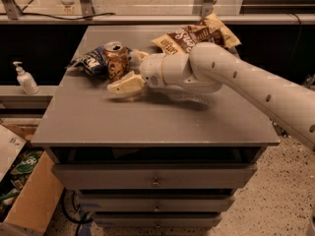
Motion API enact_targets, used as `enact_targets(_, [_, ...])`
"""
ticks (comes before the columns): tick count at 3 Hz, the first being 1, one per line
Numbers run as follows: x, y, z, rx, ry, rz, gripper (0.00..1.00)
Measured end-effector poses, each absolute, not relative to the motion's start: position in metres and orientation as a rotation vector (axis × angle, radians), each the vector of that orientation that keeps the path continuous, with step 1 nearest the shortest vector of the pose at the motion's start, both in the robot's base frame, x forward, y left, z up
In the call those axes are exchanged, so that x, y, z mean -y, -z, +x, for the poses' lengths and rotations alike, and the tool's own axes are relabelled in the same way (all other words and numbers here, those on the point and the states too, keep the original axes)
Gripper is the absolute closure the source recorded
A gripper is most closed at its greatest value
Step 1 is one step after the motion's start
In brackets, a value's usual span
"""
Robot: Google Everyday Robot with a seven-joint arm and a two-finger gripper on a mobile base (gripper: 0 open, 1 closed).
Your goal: Move orange can near blue chip bag
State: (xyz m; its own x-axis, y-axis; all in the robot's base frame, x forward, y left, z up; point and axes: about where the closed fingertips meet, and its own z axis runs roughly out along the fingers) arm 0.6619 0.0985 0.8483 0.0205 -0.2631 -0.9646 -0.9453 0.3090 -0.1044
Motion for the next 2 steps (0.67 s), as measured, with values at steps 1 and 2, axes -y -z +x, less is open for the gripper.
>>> enact_targets(1, [-0.081, -0.854, 0.653, -1.486, -0.769, -1.156, 0.0])
enact_targets(2, [-0.036, -0.861, 0.636, -1.509, -0.748, -1.12, 0.0])
